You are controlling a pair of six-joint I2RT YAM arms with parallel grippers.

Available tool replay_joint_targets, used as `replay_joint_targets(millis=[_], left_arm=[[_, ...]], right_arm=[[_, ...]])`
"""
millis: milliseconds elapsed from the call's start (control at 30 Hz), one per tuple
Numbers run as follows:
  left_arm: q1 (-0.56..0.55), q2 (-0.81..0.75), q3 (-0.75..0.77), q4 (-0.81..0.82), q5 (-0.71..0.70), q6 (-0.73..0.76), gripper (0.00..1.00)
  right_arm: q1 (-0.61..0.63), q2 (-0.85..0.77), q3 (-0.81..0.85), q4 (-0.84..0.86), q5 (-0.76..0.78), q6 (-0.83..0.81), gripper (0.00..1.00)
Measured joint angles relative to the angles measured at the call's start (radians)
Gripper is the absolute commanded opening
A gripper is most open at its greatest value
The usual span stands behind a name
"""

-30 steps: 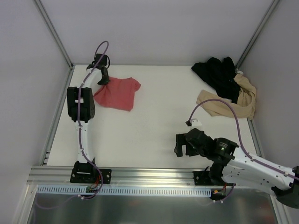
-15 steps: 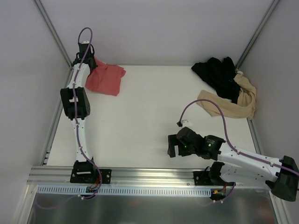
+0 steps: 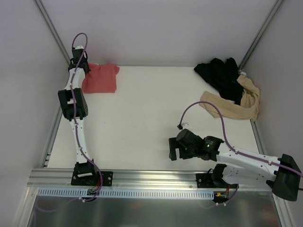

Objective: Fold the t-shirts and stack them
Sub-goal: Put the neatly folded tshirt into the corner of the board with the left arm

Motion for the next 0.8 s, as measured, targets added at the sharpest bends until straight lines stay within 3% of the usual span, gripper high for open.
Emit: replay_joint_targets(millis=[533,567,633,800], left_arm=[[0.019,0.033,0.015,0.124,-0.011,0.119,0.02],[0.022,0.039,0.015,0.126,-0.015,0.122,0.40],[0.027,0.044,0.014,0.133,-0.025,0.133,0.98],[0.039,0.045,-0.012,0.194,-0.079,0.139,0.99]], right_arm=[[-0.001,0.106,0.000,0.026,-0.029,0.009,0.99],[-0.002,0.112,0.000,0.027,-0.031,0.009,0.99],[-0.002,0.121,0.000,0.031,-0.034,0.009,0.99],[-0.005,0.138,0.000,0.049,-0.053,0.009,0.99]])
